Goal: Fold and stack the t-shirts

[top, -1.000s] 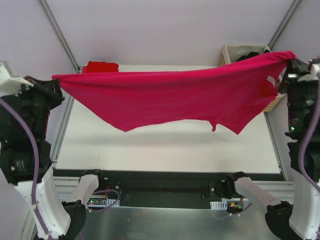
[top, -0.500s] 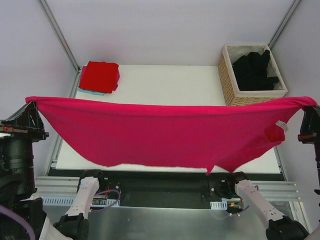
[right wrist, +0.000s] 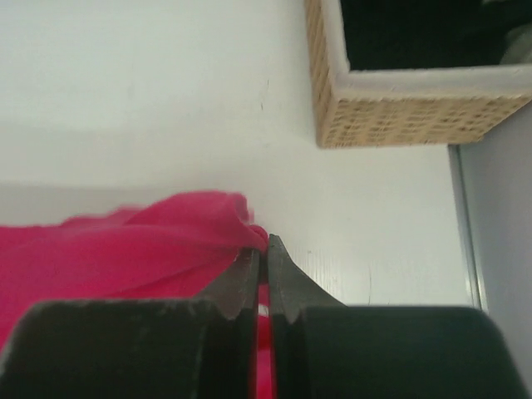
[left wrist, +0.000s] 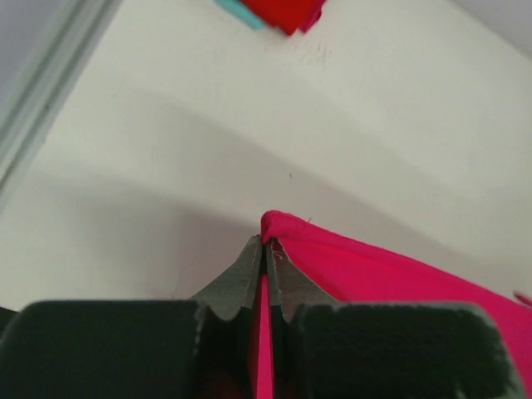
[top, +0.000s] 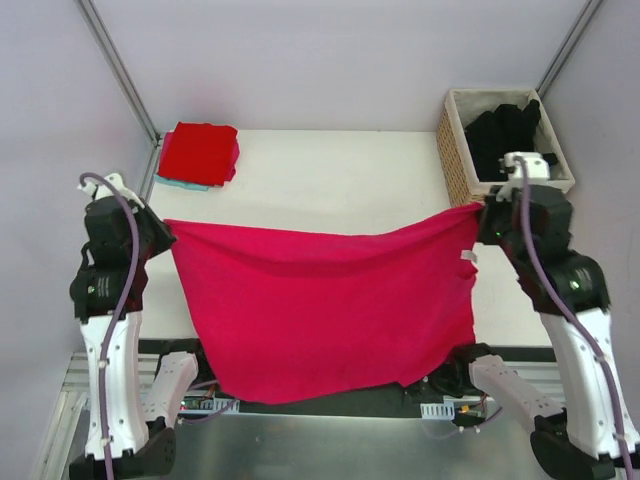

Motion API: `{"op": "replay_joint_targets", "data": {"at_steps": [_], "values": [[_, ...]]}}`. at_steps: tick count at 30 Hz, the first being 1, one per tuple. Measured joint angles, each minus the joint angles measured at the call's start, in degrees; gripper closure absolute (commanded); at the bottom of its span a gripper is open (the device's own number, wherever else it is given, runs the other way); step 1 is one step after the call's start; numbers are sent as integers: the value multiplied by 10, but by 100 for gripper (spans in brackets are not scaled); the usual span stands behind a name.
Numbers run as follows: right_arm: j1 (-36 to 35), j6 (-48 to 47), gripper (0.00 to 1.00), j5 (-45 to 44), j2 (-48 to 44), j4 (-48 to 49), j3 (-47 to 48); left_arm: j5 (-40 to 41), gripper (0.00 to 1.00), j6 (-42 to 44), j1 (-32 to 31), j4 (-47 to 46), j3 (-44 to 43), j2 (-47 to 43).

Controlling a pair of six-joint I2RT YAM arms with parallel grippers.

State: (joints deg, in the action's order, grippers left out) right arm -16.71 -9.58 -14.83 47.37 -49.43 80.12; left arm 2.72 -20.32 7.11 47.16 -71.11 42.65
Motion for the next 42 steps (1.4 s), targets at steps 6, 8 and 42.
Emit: {"op": "replay_joint_targets", "data": {"at_steps": [6,8,42], "values": [[10,1,100,23,83,46,-97,-40,100,-28,0,-52,91,51],[24,1,99,30,112,66,-115,-46,100,-33,0,-76,107,66],[137,14,78,125,713,179,250,-92,100,-30,-7,-304,-108,541]]}}
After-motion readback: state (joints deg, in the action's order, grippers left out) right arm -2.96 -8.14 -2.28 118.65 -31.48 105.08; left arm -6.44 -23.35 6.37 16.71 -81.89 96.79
